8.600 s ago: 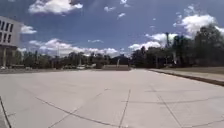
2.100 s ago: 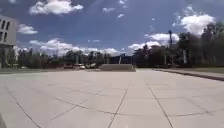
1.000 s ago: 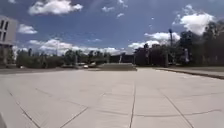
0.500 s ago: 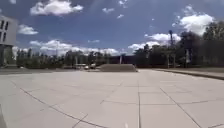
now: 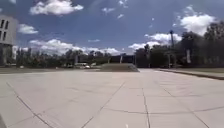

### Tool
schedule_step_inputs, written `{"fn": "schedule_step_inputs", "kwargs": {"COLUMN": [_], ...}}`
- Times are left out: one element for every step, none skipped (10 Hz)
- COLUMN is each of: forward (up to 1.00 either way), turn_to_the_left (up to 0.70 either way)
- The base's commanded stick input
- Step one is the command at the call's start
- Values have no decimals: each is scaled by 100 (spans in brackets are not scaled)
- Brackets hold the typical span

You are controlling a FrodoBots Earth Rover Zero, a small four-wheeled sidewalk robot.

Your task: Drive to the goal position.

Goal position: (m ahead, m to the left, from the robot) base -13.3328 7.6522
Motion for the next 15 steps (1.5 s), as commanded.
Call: {"fn": "schedule_step_inputs", "kwargs": {"forward": [70,70,70,70,70,70,70,70,70,70,70,70,70,70,70], "turn_to_the_left": [0,0,0,0,0,0,0,0,0,0,0,0,0,0,0]}}
